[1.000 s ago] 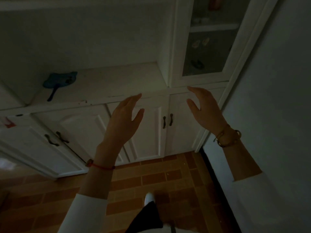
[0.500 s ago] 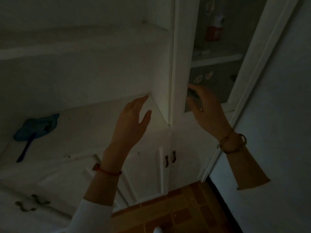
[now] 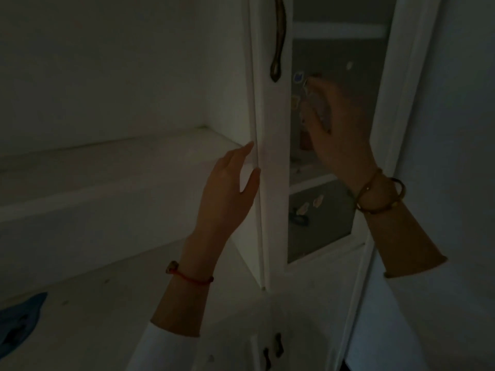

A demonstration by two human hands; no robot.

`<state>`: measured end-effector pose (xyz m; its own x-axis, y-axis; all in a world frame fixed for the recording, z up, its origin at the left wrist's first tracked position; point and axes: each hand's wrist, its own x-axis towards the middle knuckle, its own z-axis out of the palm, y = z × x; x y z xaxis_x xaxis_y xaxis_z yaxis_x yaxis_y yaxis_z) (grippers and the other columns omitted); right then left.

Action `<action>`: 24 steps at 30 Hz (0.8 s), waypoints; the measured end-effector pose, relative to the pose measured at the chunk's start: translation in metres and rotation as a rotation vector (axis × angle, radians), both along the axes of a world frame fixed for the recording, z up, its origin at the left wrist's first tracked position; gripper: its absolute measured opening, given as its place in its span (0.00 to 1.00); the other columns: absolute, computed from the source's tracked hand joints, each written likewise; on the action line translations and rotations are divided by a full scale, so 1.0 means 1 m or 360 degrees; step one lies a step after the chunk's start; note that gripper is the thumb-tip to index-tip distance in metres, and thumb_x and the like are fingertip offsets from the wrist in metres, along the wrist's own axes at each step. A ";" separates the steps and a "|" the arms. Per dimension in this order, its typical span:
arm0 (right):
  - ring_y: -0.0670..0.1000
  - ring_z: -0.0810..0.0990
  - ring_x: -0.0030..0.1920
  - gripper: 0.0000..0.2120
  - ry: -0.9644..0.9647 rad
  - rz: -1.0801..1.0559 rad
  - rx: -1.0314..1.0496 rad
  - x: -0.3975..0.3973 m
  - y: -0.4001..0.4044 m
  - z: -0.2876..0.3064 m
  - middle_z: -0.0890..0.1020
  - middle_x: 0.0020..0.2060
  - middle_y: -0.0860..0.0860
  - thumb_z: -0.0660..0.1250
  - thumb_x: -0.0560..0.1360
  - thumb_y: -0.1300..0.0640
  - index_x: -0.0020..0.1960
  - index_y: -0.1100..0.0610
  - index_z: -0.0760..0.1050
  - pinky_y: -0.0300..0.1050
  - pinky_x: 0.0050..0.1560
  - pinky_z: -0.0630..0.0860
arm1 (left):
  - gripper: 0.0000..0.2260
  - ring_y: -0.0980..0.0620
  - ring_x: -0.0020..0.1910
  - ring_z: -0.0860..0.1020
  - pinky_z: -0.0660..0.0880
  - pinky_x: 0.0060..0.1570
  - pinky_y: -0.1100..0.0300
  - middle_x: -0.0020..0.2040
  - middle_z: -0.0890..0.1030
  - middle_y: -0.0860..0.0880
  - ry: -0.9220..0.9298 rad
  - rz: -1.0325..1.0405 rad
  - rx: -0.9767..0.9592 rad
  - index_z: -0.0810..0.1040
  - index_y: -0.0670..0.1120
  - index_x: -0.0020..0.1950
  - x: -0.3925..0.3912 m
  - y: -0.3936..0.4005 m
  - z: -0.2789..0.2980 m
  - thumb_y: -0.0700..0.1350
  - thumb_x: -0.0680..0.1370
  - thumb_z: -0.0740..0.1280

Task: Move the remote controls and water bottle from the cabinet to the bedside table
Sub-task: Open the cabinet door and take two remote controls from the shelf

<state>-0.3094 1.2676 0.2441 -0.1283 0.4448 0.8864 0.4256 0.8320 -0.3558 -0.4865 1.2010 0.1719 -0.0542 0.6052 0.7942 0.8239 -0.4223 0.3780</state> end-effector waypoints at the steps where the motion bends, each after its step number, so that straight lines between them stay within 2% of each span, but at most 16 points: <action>1: 0.49 0.73 0.61 0.18 0.0013 -0.0003 0.0018 -0.001 0.003 0.008 0.75 0.62 0.55 0.57 0.80 0.53 0.68 0.57 0.67 0.25 0.60 0.64 | 0.21 0.51 0.61 0.75 0.72 0.64 0.52 0.64 0.76 0.47 0.0001 -0.0003 0.0015 0.68 0.46 0.72 0.001 0.005 0.003 0.46 0.80 0.63; 4: 0.48 0.74 0.57 0.20 0.0067 0.0000 0.0035 -0.009 0.015 0.028 0.76 0.58 0.54 0.57 0.79 0.51 0.68 0.59 0.67 0.29 0.58 0.67 | 0.20 0.54 0.58 0.75 0.73 0.61 0.59 0.62 0.77 0.48 -0.0005 -0.0006 0.0081 0.69 0.45 0.72 0.005 0.015 0.011 0.45 0.80 0.64; 7: 0.48 0.75 0.51 0.20 0.0135 0.0043 0.0026 -0.022 0.023 0.044 0.76 0.52 0.52 0.58 0.78 0.50 0.66 0.59 0.68 0.44 0.57 0.75 | 0.19 0.59 0.53 0.73 0.69 0.56 0.74 0.59 0.77 0.49 -0.0017 -0.0012 0.0116 0.70 0.44 0.70 0.008 0.023 0.016 0.43 0.79 0.65; 8: 0.49 0.75 0.50 0.19 0.0153 0.0073 0.0022 -0.027 0.025 0.049 0.76 0.51 0.51 0.59 0.77 0.51 0.65 0.59 0.69 0.47 0.56 0.75 | 0.19 0.59 0.53 0.73 0.68 0.55 0.74 0.59 0.77 0.49 -0.0017 -0.0011 0.0117 0.70 0.43 0.70 0.010 0.026 0.018 0.43 0.79 0.65; 10: 0.47 0.76 0.46 0.16 0.0194 0.0142 0.0020 -0.036 0.028 0.057 0.77 0.47 0.50 0.62 0.76 0.54 0.62 0.59 0.71 0.45 0.52 0.77 | 0.20 0.58 0.53 0.74 0.69 0.55 0.72 0.60 0.77 0.48 -0.0018 0.0000 0.0118 0.70 0.43 0.71 0.012 0.029 0.019 0.43 0.79 0.65; 13: 0.42 0.74 0.37 0.11 0.0299 0.0200 -0.0021 -0.047 0.030 0.064 0.77 0.42 0.50 0.65 0.76 0.57 0.55 0.62 0.72 0.31 0.41 0.74 | 0.20 0.59 0.51 0.73 0.69 0.54 0.71 0.60 0.77 0.47 -0.0031 0.0022 0.0117 0.70 0.43 0.71 0.014 0.033 0.020 0.43 0.79 0.65; 15: 0.45 0.74 0.38 0.10 0.0369 0.0295 -0.0122 -0.051 0.031 0.068 0.78 0.43 0.54 0.65 0.76 0.59 0.53 0.64 0.72 0.29 0.39 0.72 | 0.21 0.59 0.51 0.73 0.69 0.53 0.71 0.60 0.76 0.48 -0.0040 0.0039 0.0097 0.69 0.43 0.71 0.015 0.033 0.020 0.44 0.79 0.65; 18: 0.48 0.74 0.39 0.09 0.0400 0.0329 -0.0247 -0.052 0.031 0.074 0.77 0.42 0.55 0.66 0.75 0.59 0.51 0.64 0.72 0.27 0.38 0.70 | 0.22 0.58 0.50 0.73 0.71 0.53 0.68 0.60 0.75 0.48 -0.0054 0.0039 0.0069 0.69 0.43 0.72 0.017 0.032 0.021 0.44 0.78 0.65; 22: 0.55 0.77 0.42 0.08 0.0327 0.0250 -0.0253 -0.050 0.032 0.081 0.80 0.43 0.61 0.67 0.74 0.56 0.44 0.60 0.70 0.31 0.37 0.67 | 0.22 0.57 0.50 0.74 0.69 0.52 0.71 0.60 0.75 0.46 -0.0044 0.0053 0.0066 0.68 0.42 0.72 0.020 0.031 0.021 0.43 0.78 0.66; 24: 0.57 0.78 0.43 0.09 0.0309 0.0232 -0.0272 -0.049 0.032 0.084 0.80 0.43 0.62 0.68 0.73 0.55 0.43 0.59 0.70 0.38 0.40 0.71 | 0.23 0.56 0.51 0.74 0.69 0.53 0.70 0.60 0.74 0.46 -0.0057 0.0044 0.0051 0.67 0.42 0.72 0.022 0.030 0.020 0.43 0.78 0.66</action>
